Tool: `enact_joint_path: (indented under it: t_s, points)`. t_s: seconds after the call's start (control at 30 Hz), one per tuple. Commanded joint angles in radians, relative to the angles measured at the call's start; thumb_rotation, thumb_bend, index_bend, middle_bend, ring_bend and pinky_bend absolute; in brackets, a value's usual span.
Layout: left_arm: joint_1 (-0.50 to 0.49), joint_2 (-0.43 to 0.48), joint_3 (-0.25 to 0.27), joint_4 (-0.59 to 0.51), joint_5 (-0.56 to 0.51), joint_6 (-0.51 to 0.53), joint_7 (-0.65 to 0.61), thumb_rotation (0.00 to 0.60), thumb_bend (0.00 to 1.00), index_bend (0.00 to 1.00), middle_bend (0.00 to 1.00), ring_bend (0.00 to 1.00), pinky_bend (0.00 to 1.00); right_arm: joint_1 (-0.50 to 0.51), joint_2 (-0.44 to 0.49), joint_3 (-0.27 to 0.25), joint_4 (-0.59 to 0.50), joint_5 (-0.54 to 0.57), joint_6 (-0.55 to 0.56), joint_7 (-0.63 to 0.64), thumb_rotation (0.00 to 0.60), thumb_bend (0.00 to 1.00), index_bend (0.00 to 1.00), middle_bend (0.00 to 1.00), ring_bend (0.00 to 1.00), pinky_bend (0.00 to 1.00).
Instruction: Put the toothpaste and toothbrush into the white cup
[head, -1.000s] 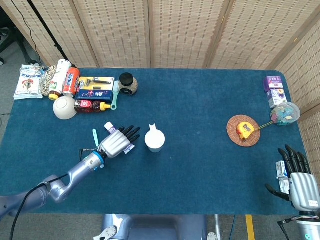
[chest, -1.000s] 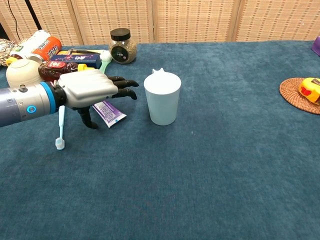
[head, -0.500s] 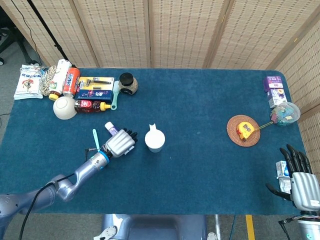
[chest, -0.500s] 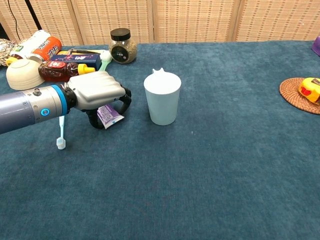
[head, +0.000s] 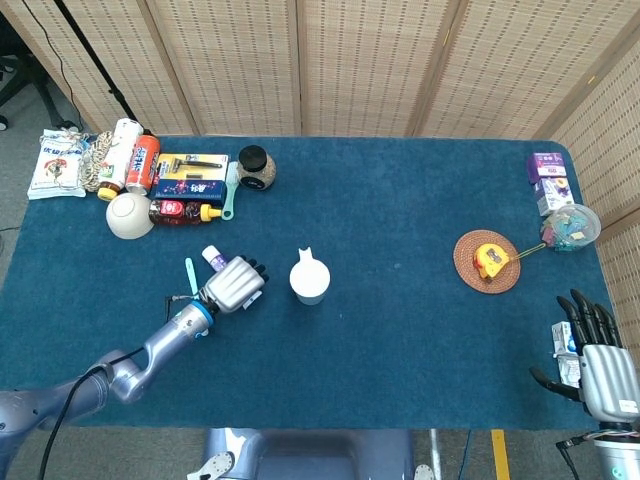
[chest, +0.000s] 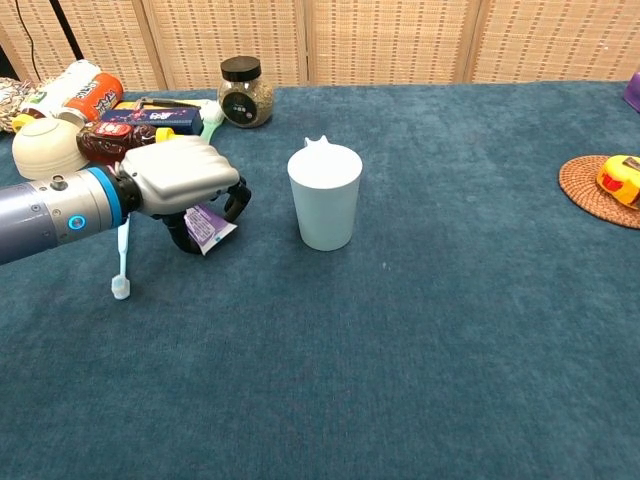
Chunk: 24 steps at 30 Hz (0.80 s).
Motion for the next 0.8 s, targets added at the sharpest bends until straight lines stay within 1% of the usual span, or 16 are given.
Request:
enact_joint_path:
  t_s: [0.03, 0.23, 0.37, 0.5, 0.6, 0.8]
  points:
    - [0.006, 0.013, 0.002, -0.007, 0.005, 0.026, -0.021, 0.6, 0.45, 0.65, 0.46, 0.46, 0.58, -0.001, 0.0, 0.001, -0.001, -0.001, 0.0, -0.002, 0.6, 0.0, 0.0, 0.0, 0.0, 0.0]
    - [0.018, 0.078, -0.006, -0.055, 0.024, 0.11, -0.056, 0.6, 0.45, 0.66, 0.48, 0.46, 0.58, -0.002, -0.002, 0.003, -0.004, -0.002, -0.006, -0.007, 0.6, 0.0, 0.0, 0.0, 0.0, 0.0]
    - [0.028, 0.135, -0.018, -0.115, 0.024, 0.157, -0.069, 0.6, 0.49, 0.67, 0.49, 0.47, 0.59, -0.003, -0.004, 0.004, -0.009, -0.005, -0.007, -0.015, 0.6, 0.0, 0.0, 0.0, 0.0, 0.0]
    - [0.035, 0.166, -0.011, -0.151, 0.025, 0.167, -0.075, 0.6, 0.58, 0.67, 0.49, 0.47, 0.59, -0.005, -0.004, 0.006, -0.012, -0.007, -0.006, -0.019, 0.6, 0.0, 0.0, 0.0, 0.0, 0.0]
    - [0.039, 0.176, -0.004, -0.16, 0.025, 0.167, -0.069, 0.6, 0.68, 0.69, 0.51, 0.49, 0.61, -0.005, -0.004, 0.006, -0.015, -0.008, -0.007, -0.021, 0.6, 0.0, 0.0, 0.0, 0.0, 0.0]
    - [0.048, 0.167, 0.008, -0.147, 0.023, 0.173, -0.072, 0.6, 0.78, 0.73, 0.54, 0.52, 0.65, -0.007, -0.005, 0.007, -0.018, -0.01, -0.011, -0.026, 0.6, 0.0, 0.0, 0.0, 0.0, 0.01]
